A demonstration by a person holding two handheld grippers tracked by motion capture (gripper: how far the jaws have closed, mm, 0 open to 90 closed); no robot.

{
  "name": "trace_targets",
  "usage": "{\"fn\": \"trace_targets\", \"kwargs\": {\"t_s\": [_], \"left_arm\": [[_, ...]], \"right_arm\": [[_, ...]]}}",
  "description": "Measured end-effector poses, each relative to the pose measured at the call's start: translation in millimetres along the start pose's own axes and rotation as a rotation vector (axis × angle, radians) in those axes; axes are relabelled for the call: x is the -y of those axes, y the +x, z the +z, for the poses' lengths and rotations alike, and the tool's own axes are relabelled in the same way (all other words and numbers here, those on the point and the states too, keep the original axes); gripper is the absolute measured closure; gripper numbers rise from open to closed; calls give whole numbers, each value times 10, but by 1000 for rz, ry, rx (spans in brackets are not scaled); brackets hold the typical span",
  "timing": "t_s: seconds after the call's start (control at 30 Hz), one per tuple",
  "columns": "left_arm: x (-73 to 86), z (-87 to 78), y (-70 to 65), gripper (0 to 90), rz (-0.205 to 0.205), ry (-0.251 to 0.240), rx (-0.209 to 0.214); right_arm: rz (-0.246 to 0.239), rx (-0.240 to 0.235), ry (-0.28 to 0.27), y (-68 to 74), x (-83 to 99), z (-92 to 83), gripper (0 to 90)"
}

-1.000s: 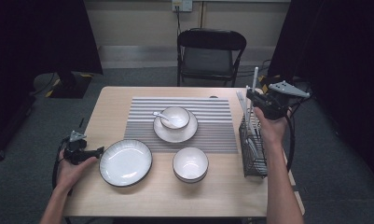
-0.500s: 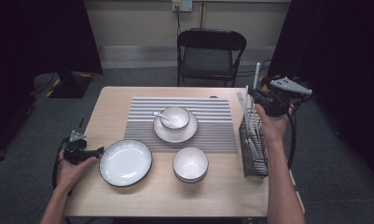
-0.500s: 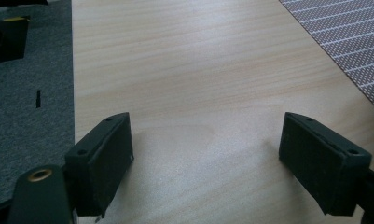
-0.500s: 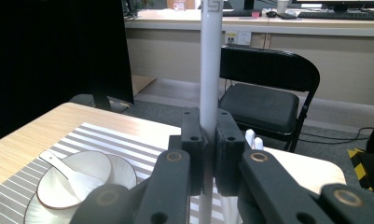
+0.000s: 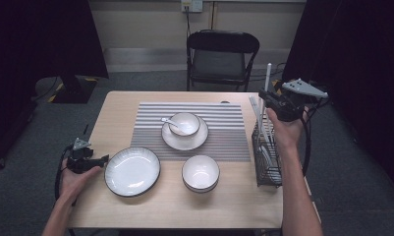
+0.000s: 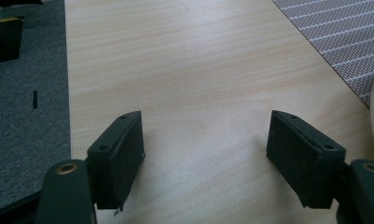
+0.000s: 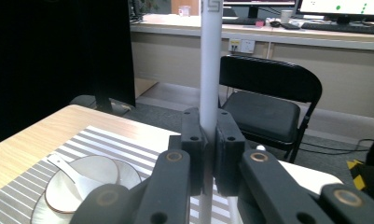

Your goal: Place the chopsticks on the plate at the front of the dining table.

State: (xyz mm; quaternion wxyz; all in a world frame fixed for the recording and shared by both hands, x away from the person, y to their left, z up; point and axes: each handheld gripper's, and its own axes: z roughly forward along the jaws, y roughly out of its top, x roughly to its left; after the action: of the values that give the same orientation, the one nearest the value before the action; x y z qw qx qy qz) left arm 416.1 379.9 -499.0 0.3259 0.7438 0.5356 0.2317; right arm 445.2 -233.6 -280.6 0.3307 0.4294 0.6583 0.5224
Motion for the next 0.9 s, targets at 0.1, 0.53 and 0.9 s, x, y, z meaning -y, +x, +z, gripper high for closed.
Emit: {"fn": "trace_targets", "kwargs": {"t_s": [0.1,0.53,0.9], "left_arm": [[9,-25,1,284,9,13,6],[-51,-251,-24,268,-8,-22,21],[-62,-562,-176,262,71,-103,70]], "right_arm": [[2,-17,-5,27,-14,32,853],[33,-82,2,128,43,109,852],[32,-131,4,267,90,147,852]]}}
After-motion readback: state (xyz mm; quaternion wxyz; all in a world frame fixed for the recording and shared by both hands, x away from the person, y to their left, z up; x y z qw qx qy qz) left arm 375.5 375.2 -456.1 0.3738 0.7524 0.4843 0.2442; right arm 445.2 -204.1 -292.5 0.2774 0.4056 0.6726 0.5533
